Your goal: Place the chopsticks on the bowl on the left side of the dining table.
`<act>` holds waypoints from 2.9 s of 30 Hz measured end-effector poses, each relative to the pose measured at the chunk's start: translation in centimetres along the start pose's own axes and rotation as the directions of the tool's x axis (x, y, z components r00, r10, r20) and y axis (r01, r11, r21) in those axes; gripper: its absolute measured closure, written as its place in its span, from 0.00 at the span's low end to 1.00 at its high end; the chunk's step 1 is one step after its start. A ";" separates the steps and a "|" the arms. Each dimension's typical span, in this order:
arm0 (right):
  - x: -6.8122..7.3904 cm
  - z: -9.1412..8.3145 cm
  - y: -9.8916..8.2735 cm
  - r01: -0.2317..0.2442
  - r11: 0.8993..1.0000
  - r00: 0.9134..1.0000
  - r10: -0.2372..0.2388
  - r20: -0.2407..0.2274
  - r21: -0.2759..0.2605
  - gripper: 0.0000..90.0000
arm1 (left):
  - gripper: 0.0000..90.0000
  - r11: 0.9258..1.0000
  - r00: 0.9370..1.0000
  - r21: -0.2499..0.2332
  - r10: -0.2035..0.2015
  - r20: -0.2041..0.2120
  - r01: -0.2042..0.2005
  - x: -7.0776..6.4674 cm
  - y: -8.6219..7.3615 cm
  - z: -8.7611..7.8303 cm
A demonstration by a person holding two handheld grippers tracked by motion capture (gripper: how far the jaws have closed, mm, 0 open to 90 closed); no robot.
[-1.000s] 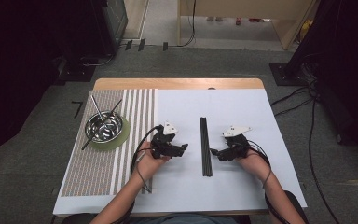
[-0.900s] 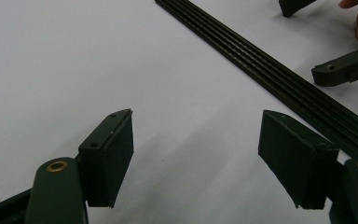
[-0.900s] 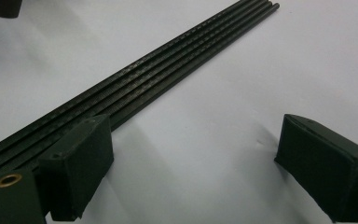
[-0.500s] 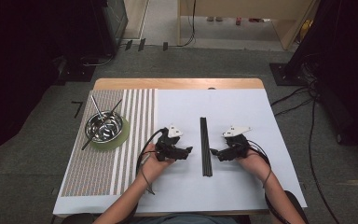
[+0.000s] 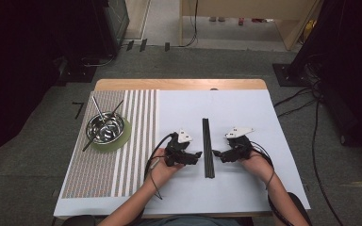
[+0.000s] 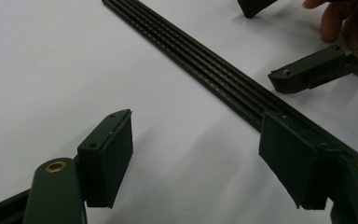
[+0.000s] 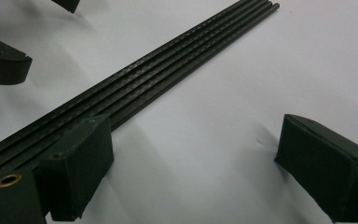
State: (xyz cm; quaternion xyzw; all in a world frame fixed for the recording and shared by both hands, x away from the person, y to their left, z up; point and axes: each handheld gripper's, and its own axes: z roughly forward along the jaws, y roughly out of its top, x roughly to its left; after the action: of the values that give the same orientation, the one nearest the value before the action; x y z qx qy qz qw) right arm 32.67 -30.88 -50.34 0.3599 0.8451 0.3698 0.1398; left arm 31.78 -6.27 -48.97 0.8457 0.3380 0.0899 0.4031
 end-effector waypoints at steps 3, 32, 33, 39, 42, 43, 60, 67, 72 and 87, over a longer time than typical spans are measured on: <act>0.0 0.0 0.0 0.000 1.000 1.000 0.000 0.000 0.000 0.11 | 0.29 1.000 1.000 -0.008 -0.008 0.007 0.008 -0.3 0.0 0.2; 0.0 0.0 0.0 0.000 1.000 1.000 0.000 0.000 0.001 0.11 | 0.29 0.997 0.997 0.010 0.074 0.007 -0.074 -1.9 0.0 1.6; 0.0 0.0 0.0 0.000 1.000 1.000 0.000 0.000 0.001 0.11 | 0.29 0.997 0.997 0.009 0.072 0.007 -0.072 -1.9 0.0 1.6; 0.0 0.0 0.0 0.001 1.000 1.000 -0.001 0.000 0.001 0.11 | 0.31 0.997 0.997 0.009 0.082 -0.002 -0.082 -1.8 -0.2 1.3; 0.0 0.0 0.0 -0.001 1.000 1.000 0.001 0.000 0.001 0.11 | 0.37 0.995 0.995 0.008 0.095 -0.001 -0.095 -1.7 -0.2 1.2; 0.0 0.0 0.0 -0.001 1.000 1.000 0.001 0.000 0.001 0.11 | 0.38 0.996 0.996 0.006 0.090 0.000 -0.090 -1.6 -0.3 1.1; 0.0 0.0 0.0 -0.002 1.000 1.000 0.002 -0.001 -0.001 0.11 | 0.62 0.991 0.992 0.045 0.124 -0.023 -0.123 -0.9 -0.3 0.2; 0.0 0.0 0.0 -0.002 1.000 1.000 0.002 0.000 -0.001 0.11 | 0.83 0.995 0.997 0.075 0.073 -0.031 -0.071 -0.2 -0.1 -0.2; 0.0 0.0 0.0 -0.003 1.000 1.000 0.003 -0.001 -0.001 0.11 | 0.87 0.995 0.999 0.091 0.049 -0.023 -0.047 0.1 0.1 -0.4; 0.0 0.0 0.0 -0.002 1.000 1.000 0.002 -0.001 -0.001 0.11 | 0.91 0.988 1.000 0.157 0.014 0.001 -0.014 1.6 0.4 -1.2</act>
State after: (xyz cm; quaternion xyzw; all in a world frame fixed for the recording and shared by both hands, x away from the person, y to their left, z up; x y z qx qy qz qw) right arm 32.67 -30.86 -50.35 0.3606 0.8446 0.3705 0.1390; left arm 32.69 -4.68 -48.04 0.8772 0.3378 0.0659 0.3348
